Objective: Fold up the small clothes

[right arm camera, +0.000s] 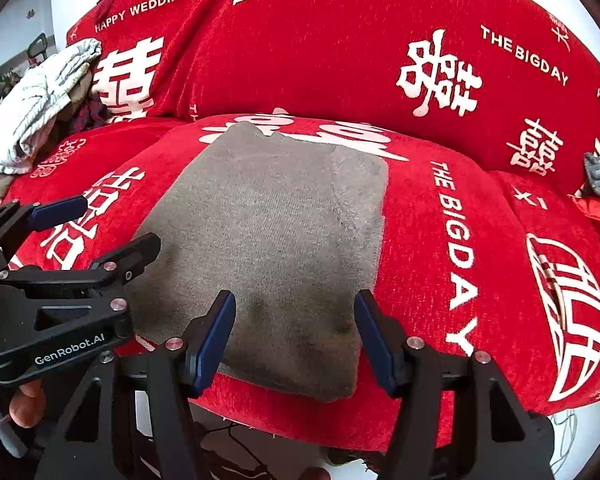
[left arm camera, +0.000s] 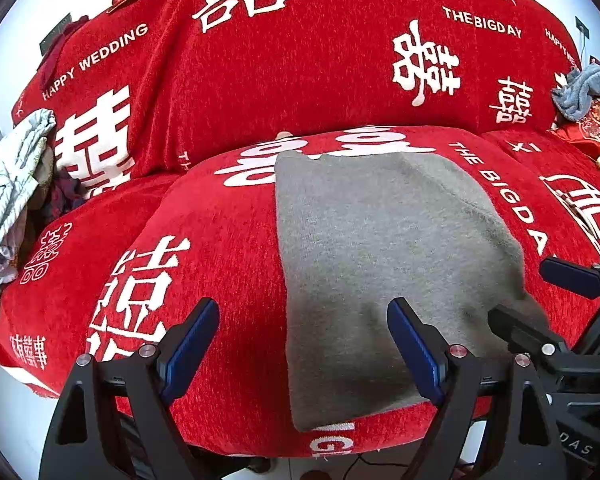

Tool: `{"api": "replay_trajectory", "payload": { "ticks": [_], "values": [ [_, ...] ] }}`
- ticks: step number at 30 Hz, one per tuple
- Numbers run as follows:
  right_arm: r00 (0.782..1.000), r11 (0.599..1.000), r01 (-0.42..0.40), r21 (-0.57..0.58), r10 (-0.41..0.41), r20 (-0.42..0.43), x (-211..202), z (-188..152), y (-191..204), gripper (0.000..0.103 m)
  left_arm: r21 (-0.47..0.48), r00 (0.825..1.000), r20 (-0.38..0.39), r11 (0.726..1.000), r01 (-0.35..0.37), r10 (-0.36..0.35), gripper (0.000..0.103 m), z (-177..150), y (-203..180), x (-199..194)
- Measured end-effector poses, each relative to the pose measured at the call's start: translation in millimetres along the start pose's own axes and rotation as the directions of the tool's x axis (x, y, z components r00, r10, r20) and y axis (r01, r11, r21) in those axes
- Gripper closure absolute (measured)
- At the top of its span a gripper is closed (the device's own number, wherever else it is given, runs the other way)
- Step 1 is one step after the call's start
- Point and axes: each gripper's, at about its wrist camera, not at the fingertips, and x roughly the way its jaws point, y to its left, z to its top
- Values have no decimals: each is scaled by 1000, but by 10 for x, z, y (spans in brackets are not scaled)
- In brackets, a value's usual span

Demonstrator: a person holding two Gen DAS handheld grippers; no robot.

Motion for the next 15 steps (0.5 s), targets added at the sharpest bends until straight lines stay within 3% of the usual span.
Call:
{"api": "replay_trajectory", "payload": {
  "ticks": [15],
  "values": [
    [999, 999, 44, 15, -44, 0, -35, -38, -6, 38, -18, 1000, 5, 1000, -1, 1, 16, -41, -28, -75]
  ]
}}
